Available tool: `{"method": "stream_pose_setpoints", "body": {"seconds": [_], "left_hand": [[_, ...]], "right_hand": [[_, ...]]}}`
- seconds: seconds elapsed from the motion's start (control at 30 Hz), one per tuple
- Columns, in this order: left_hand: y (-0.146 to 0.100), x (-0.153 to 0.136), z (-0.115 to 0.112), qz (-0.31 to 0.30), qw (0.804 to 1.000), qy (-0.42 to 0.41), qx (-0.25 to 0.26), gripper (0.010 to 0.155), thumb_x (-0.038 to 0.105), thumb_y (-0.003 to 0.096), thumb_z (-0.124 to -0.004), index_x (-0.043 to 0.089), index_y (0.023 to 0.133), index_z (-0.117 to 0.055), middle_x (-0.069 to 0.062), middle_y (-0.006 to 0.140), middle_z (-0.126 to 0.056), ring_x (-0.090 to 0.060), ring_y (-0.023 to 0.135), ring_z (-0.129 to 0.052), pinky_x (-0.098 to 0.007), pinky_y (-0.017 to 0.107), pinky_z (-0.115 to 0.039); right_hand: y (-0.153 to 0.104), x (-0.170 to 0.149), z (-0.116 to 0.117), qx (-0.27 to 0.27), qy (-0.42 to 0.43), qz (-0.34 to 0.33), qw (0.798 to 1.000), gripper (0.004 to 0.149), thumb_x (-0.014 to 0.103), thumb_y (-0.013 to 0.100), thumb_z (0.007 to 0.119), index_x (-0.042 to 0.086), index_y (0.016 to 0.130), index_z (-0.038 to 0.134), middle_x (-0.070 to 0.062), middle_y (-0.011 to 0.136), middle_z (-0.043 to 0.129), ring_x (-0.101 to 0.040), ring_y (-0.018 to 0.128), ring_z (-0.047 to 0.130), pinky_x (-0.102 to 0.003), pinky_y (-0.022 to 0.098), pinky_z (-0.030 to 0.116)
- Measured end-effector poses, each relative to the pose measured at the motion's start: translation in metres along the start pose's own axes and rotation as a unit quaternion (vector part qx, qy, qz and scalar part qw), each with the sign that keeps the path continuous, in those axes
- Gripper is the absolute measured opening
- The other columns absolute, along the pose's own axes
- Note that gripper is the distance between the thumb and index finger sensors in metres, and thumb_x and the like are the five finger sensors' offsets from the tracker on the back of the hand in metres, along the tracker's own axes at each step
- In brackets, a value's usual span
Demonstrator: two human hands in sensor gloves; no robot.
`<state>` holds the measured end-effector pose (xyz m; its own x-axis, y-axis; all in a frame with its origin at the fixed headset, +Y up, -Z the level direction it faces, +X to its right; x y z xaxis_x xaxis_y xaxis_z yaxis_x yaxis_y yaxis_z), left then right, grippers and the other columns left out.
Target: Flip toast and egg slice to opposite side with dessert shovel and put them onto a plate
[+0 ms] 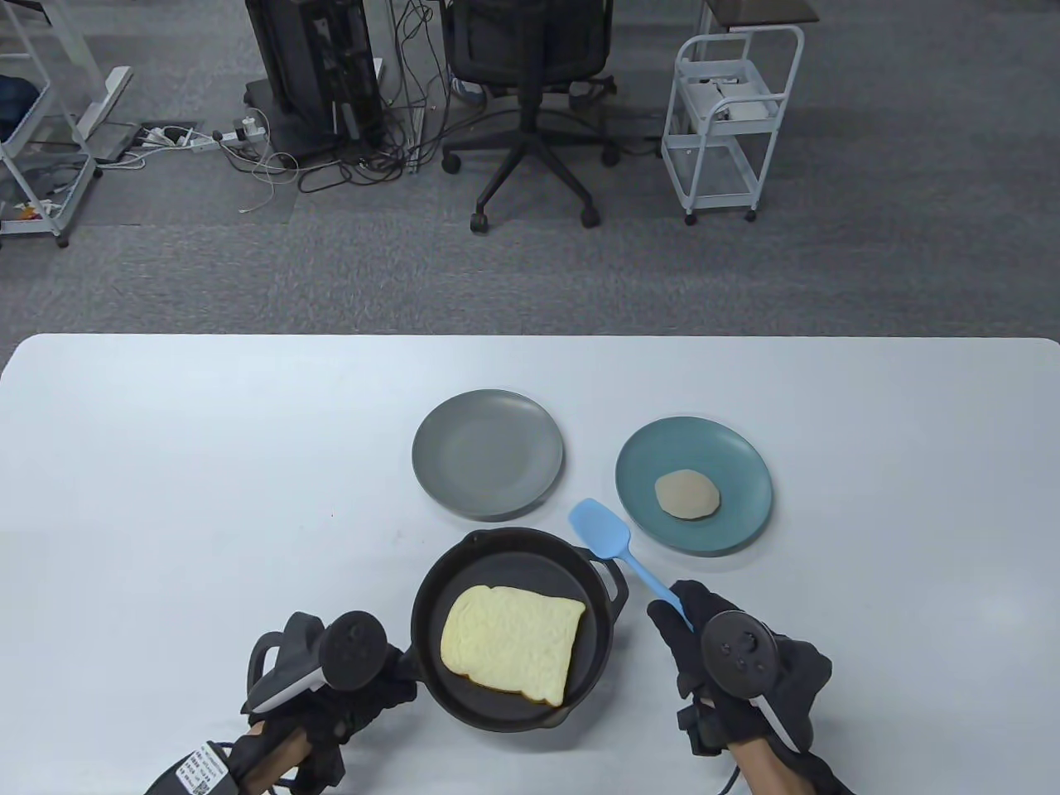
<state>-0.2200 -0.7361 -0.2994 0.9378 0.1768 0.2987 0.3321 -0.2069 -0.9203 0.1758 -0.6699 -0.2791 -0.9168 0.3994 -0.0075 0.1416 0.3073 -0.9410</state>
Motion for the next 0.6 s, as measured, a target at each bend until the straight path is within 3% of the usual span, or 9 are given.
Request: {"method": "stream_pose_setpoints", "body": {"seconds": [0.2,0.33,0.6], "left_hand": [[-0.009,0.000,0.019,0.010,0.998,0.045,0.038,0.045,0.059,0.0330,-0.085,0.032,0.066,-0.098,0.016,0.019,-0.099,-0.010,-0.004,-0.098,-0.033,0.009,-0.090],[-0.010,-0.003,0.020,0.024,0.998,0.048,0.039,0.046,0.059,0.0334,-0.084,0.032,0.067,-0.097,0.016,0.019,-0.098,-0.011,-0.003,-0.098,-0.033,0.011,-0.090],[-0.010,0.000,0.017,0.041,0.996,0.072,0.038,0.045,0.059,0.0334,-0.085,0.032,0.068,-0.097,0.015,0.019,-0.098,-0.011,-0.003,-0.097,-0.034,0.014,-0.090]], "right_hand": [[-0.007,0.013,-0.029,-0.006,-0.035,-0.041,0.999,0.053,0.061,0.037,0.085,0.023,0.070,0.100,0.012,0.023,0.102,-0.015,0.024,0.108,-0.039,0.024,0.090],[-0.010,0.026,-0.021,0.073,-0.112,-0.062,0.989,0.051,0.061,0.036,0.088,0.024,0.070,0.101,0.012,0.021,0.102,-0.015,0.023,0.108,-0.039,0.024,0.090],[-0.027,0.061,-0.012,0.086,-0.224,-0.108,0.965,0.048,0.058,0.036,0.093,0.025,0.069,0.102,0.013,0.020,0.101,-0.014,0.022,0.108,-0.038,0.023,0.090]]}}
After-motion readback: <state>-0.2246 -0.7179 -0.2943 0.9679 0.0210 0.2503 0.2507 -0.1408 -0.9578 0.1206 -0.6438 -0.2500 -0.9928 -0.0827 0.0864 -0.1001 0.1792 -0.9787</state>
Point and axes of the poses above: the tracker on the back of each hand, its own x axis roughly to the thumb side, its own y axis roughly from the wrist to the fingertips, z = x × y, the point moved 4 cm from there along y, roughly from the wrist to the fingertips
